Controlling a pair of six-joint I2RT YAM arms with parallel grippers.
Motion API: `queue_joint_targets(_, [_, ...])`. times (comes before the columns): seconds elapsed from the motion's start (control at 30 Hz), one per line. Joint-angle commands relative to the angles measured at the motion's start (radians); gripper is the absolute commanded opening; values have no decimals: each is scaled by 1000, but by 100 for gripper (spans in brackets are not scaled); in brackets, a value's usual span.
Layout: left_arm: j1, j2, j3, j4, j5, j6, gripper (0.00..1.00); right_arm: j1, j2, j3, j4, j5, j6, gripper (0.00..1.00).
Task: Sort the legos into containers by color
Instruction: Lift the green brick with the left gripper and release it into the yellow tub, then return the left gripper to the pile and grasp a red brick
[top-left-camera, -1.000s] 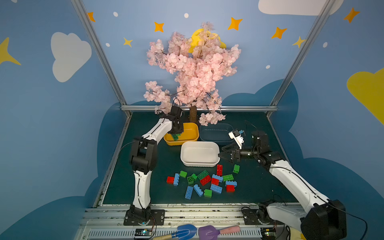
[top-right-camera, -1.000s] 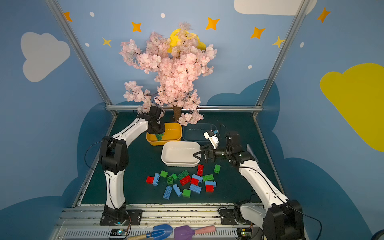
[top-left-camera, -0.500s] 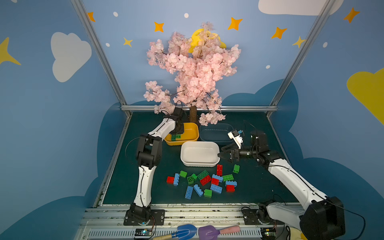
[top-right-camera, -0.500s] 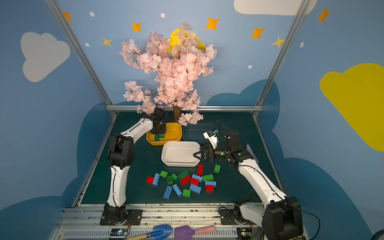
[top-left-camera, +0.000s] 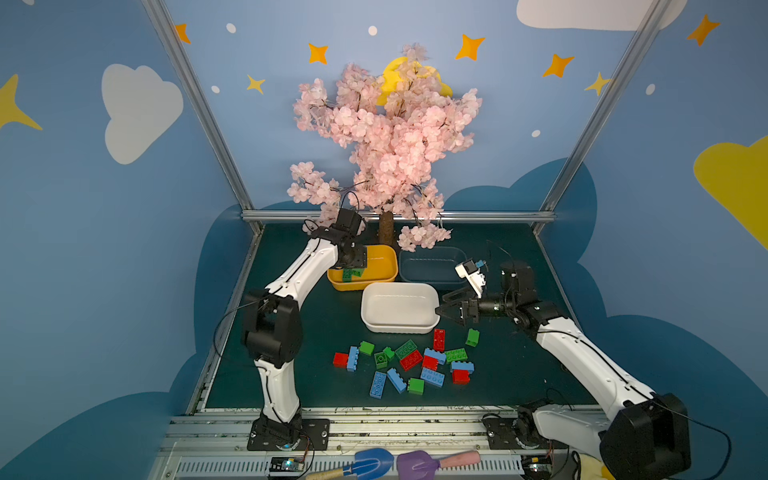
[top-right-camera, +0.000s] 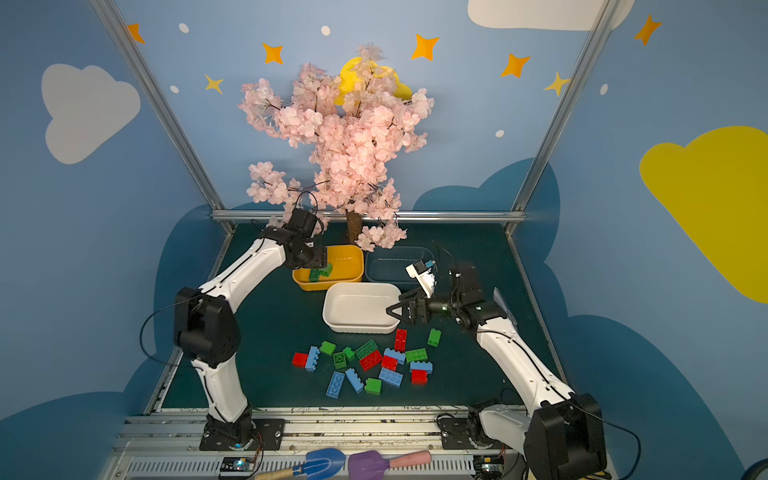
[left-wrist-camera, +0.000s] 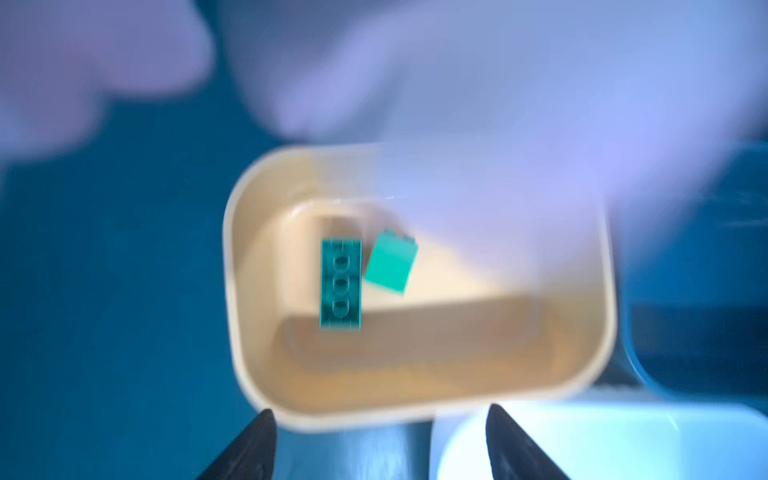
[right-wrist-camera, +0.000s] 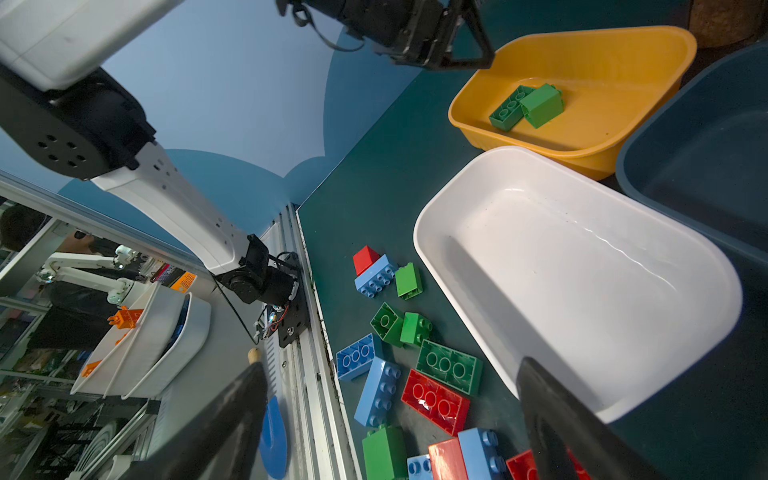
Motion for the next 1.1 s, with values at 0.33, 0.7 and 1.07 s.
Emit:
queue_joint_targets(0.33, [-57, -534, -649, -110, 90, -276, 81, 24, -59, -15, -53, -26, -23, 92])
queue_joint_targets(0.7, [-138, -709, -857, -144, 79, -1057, 79, 51, -67, -52, -20, -24, -8, 92])
queue_joint_targets(1.07, [-197, -537, -853, -59, 66, -1322, 77, 52, -67, -68, -6, -28, 1, 92])
